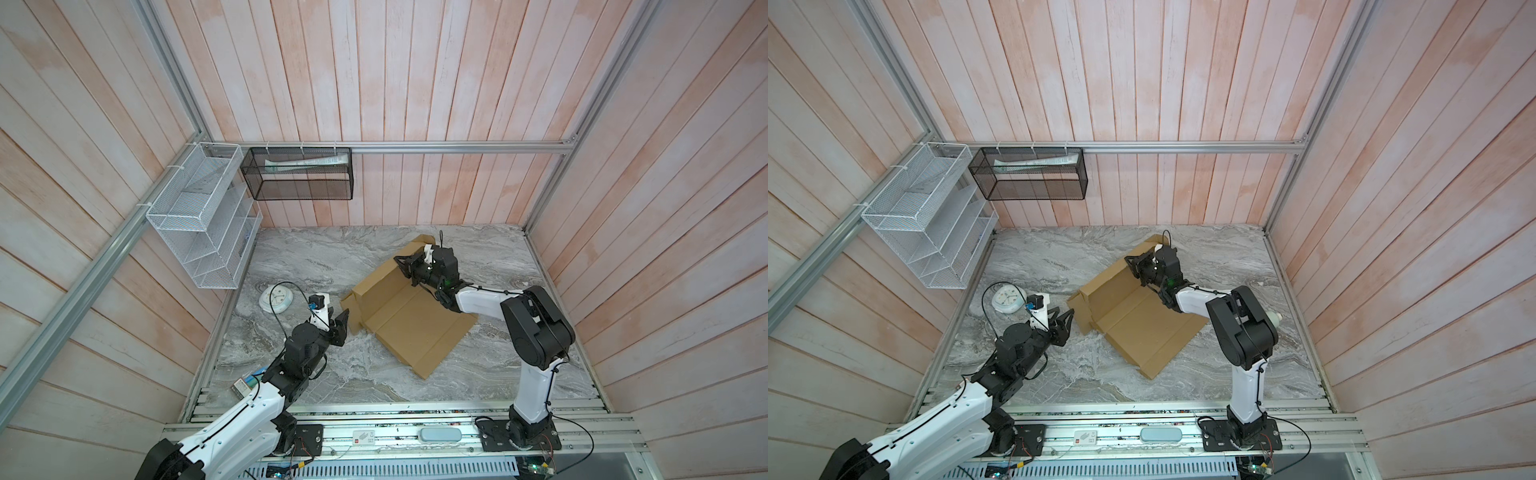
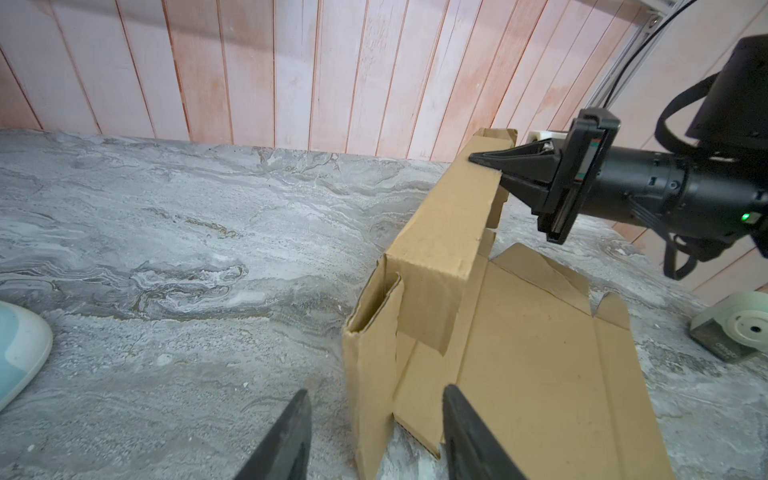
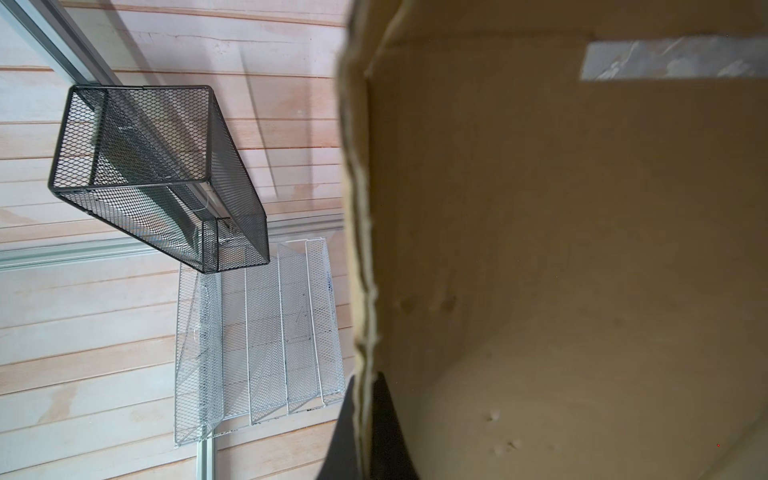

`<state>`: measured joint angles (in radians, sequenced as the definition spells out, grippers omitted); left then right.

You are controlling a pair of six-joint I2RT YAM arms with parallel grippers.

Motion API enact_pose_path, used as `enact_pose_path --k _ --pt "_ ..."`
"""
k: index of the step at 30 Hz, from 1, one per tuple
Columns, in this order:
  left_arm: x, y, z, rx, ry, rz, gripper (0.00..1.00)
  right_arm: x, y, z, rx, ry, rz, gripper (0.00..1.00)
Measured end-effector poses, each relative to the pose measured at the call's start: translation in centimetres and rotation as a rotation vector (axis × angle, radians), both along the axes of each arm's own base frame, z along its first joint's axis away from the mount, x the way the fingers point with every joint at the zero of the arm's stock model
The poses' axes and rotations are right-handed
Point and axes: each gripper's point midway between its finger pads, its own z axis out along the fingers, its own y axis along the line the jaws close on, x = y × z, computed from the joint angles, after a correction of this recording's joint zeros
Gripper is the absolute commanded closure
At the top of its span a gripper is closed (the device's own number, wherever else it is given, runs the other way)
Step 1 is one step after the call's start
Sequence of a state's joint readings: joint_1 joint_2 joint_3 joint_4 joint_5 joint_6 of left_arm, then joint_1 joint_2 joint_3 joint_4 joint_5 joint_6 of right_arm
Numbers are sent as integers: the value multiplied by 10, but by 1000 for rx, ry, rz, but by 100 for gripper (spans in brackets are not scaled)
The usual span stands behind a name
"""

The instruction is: Fold the paper box

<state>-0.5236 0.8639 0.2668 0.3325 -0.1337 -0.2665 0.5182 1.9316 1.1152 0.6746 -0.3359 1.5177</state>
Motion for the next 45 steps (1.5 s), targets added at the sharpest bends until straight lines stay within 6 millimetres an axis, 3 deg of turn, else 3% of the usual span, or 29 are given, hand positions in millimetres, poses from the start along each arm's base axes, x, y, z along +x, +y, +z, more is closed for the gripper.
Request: enact_pose_path --k 8,11,21,33,36,42,45 --pt "7 -8 -53 74 164 -15 49 -1 -2 0 7 5 27 100" --pt "16 -11 -58 84 193 -10 53 0 -4 0 10 6 34 100" --pt "32 1 -53 66 186 44 54 7 -16 6 25 3 46 100" --pt "45 18 -48 49 192 92 55 11 -14 19 37 -7 70 100" --pt "40 14 -40 9 194 70 54 13 -13 22 33 -8 70 100" --pt "20 8 4 -139 117 33 45 20 -13 30 20 -24 47 100" --pt "9 -3 5 -156 137 12 42 23 -14 28 5 -18 18 100"
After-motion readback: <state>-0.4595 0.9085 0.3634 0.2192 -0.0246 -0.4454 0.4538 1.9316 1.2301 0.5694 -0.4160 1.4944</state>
